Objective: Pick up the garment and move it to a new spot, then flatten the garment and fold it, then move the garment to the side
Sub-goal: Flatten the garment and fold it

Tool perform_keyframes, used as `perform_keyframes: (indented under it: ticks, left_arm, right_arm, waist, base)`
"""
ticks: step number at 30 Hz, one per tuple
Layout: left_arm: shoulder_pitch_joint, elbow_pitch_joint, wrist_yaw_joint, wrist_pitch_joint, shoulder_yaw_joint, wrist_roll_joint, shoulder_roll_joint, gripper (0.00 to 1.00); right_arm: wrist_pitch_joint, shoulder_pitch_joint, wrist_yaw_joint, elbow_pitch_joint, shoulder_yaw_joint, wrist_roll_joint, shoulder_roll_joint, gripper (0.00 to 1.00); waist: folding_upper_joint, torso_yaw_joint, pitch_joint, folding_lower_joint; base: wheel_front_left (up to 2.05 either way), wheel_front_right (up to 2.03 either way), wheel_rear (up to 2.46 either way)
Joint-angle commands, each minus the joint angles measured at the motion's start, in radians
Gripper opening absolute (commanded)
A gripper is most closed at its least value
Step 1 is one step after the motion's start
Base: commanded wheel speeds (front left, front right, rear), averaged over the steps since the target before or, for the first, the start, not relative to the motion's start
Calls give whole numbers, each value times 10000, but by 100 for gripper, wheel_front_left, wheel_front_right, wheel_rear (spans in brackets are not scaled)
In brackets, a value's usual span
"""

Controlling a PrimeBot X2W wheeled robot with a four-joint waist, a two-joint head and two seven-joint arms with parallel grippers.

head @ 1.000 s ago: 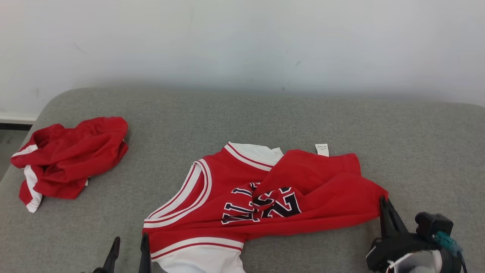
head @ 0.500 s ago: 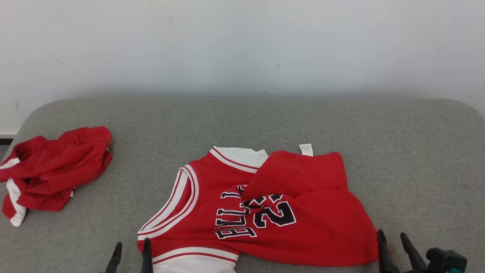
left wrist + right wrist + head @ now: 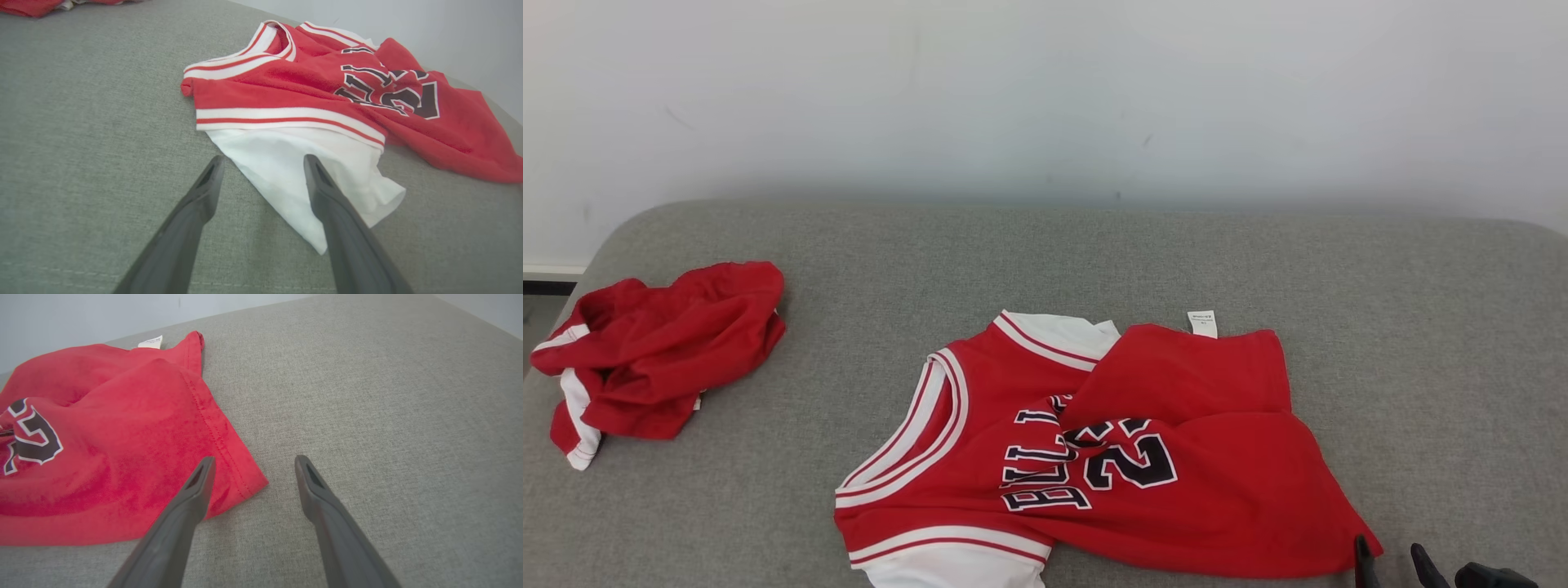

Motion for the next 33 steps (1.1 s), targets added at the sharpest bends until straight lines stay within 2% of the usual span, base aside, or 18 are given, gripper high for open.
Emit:
perform_keyframes:
  ticks: [1,7,18,26,27,28,29,33]
  left_arm:
    - [219,56,-39,-13,-138,-135,5,100]
    - [332,481,-66,-13,-1074,-589,-18,100]
    - [-469,2129,-137,163,-2441,-2393,-158,100]
    - [-1251,2781,-153,412,-3450,-3543,-164,100]
    - [-1350,2890,-155,422,-3538,-3660,-152,84]
    - [-1428,3024,-157,477,-3633,-3766,-145,47]
    - [-1487,3117,-164,517,-3777,-3801,-95,0]
    - [-1687,3313,-157,358,-3905,-4033,5,0]
  right_arm:
    - [-86,-143,25,112,-32,-26,4,100]
    - [-262,-594,25,906,-70,-155,8,100]
    - [-510,-1537,25,2352,90,-424,10,100]
    - [-599,-1845,25,3177,208,-423,8,100]
    - [-572,-1840,25,3262,264,-336,11,39]
    - [-586,-1819,27,3312,307,-288,12,0]
    - [-617,-1803,27,3355,347,-257,21,0]
    - [-706,-1746,27,3448,428,-108,22,0]
  waist:
    - [0,32,15,0]
    - [0,147,153,0]
    - [0,157,539,0]
    - [0,120,571,0]
    - [0,119,546,0]
    - [0,122,514,0]
    - [0,128,478,0]
    - [0,146,351,0]
  base:
    - [0,0,0]
    - [0,0,0]
    - [0,0,0]
    - [0,0,0]
    - [0,0,0]
    - [0,0,0]
    - [0,0,0]
    - [0,0,0]
